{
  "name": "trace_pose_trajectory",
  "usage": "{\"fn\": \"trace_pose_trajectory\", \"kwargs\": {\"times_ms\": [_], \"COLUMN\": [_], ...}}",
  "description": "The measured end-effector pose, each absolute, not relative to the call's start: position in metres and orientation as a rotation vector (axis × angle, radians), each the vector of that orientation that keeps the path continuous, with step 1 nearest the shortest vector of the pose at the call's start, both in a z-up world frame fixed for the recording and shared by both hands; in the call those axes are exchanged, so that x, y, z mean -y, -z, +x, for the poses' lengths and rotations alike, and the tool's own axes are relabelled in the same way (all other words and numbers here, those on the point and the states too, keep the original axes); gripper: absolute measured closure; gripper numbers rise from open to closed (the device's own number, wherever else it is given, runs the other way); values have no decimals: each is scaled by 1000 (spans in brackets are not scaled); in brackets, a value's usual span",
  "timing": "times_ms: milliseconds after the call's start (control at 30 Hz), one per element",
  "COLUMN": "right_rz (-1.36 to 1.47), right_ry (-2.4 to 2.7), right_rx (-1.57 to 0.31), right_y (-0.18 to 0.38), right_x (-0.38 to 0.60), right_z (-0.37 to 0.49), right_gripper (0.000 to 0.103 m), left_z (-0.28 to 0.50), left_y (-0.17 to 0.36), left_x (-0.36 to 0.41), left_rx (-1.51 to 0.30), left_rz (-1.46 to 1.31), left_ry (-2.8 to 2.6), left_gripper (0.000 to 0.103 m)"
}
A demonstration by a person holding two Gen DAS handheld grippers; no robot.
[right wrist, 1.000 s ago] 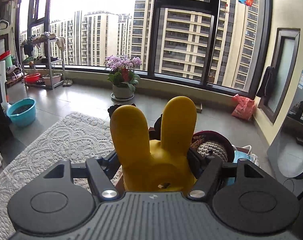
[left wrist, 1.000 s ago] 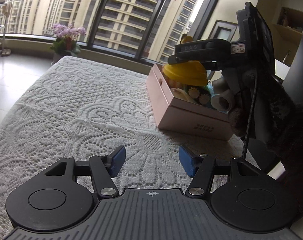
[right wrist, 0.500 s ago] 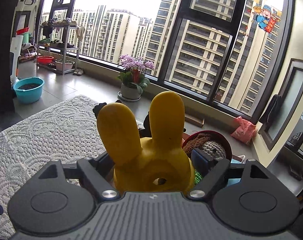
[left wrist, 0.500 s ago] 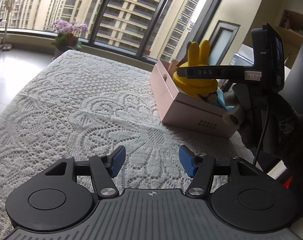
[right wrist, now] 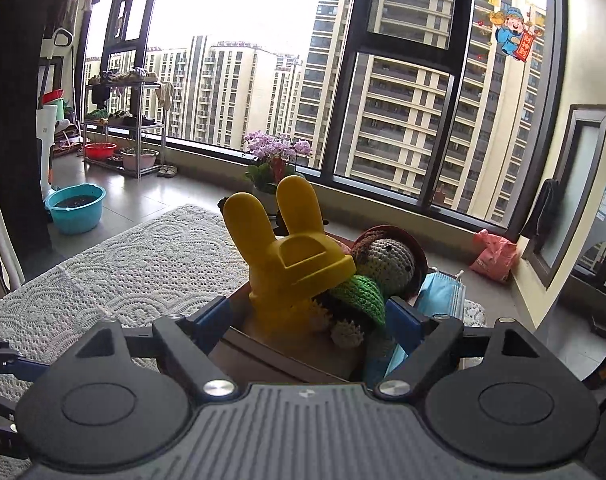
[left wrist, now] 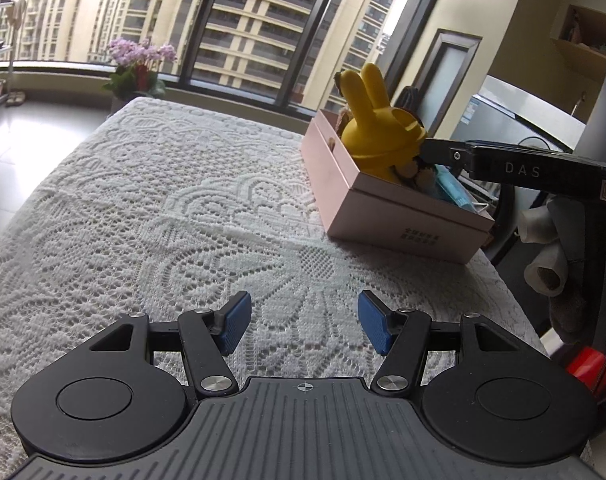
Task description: Organize soft objects
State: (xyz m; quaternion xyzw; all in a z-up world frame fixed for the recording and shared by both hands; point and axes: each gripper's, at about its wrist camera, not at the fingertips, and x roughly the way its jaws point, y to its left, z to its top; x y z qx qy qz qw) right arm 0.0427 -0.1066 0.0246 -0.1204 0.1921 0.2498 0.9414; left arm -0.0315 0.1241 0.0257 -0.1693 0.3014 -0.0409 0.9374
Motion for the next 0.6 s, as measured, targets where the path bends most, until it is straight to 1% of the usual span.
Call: {"fn": "trace_pose_trajectory", "kwargs": {"times_ms": [200, 267, 333, 400, 433, 467, 600], "right_rz": [-75, -42, -13, 21, 35, 38, 6], "right_ry": [-357, -316, -295, -280, -275, -269, -223], "right_rx": [-593, -638, -670, -708, -716, -694, -696], "right_y": [18, 34, 46, 55, 58, 60, 63], "right_x": [154, 164, 170, 174, 175, 177, 172], "right_z": [2, -7, -10, -9, -9, -11, -7], "right_gripper": [17, 17, 17, 17, 16, 12, 4], "left_z": [-28, -27, -25, -22, -20, -19, -20], "left_y": [-21, -20, -19, -16, -15, -14, -11], "left_x": [-103, -93, -79, -68, -63, -60, -52], "left_rx": [-692, -696, -706, -710, -710, -709, -689], "left_rz": [-221, -163, -102, -57, -48, -45, -50], "left_ry": [63, 49, 29, 14, 5, -5, -62], "left_gripper": [38, 34, 23, 15, 13, 13, 13]}}
